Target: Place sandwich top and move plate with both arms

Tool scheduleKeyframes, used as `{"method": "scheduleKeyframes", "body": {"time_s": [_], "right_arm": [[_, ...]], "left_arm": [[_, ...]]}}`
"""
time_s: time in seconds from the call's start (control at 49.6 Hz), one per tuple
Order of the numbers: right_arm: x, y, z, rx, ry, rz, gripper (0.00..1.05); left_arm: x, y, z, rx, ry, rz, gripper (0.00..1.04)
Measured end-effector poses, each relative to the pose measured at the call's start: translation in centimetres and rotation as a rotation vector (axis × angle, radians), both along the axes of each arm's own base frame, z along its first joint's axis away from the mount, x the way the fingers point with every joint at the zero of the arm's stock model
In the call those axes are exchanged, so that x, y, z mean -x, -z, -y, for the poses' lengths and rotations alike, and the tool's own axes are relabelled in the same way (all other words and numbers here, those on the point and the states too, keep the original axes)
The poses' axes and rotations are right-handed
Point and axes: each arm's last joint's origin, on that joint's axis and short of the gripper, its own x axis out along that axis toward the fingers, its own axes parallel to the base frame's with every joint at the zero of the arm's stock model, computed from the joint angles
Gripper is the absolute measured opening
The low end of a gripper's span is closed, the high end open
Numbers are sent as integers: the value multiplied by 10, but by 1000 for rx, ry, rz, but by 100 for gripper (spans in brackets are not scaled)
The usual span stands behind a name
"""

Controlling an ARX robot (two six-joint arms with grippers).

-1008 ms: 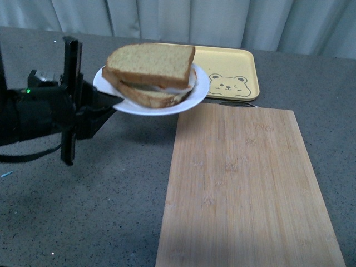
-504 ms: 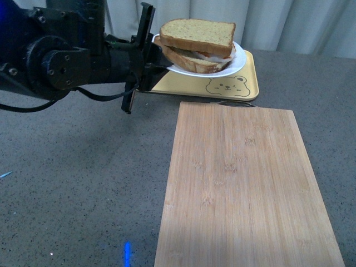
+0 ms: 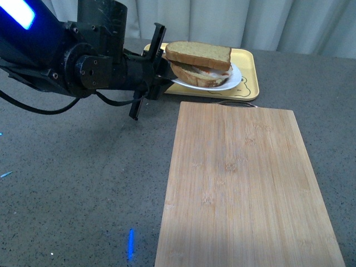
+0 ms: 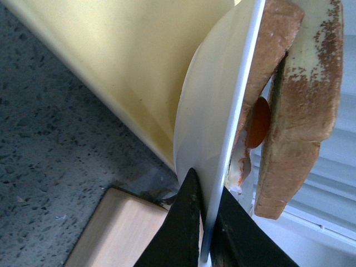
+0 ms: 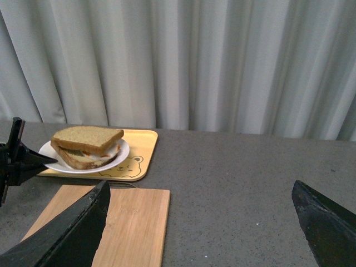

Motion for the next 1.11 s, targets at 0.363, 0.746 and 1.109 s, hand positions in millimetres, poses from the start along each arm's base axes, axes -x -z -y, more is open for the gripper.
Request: {"method": "scheduleKeyframes", "body": {"time_s": [0.363,0.746,1.109], "right_arm": [[0,0,0,0,0,0,95],[0,0,0,0,0,0,95],[0,0,0,0,0,0,95]], "left_arm": [[-13,6,9,-13,1,-1,4],[-9,9,0,-29,-51,-32,44],[47,-28,-35,-307,-252,300,84]]}}
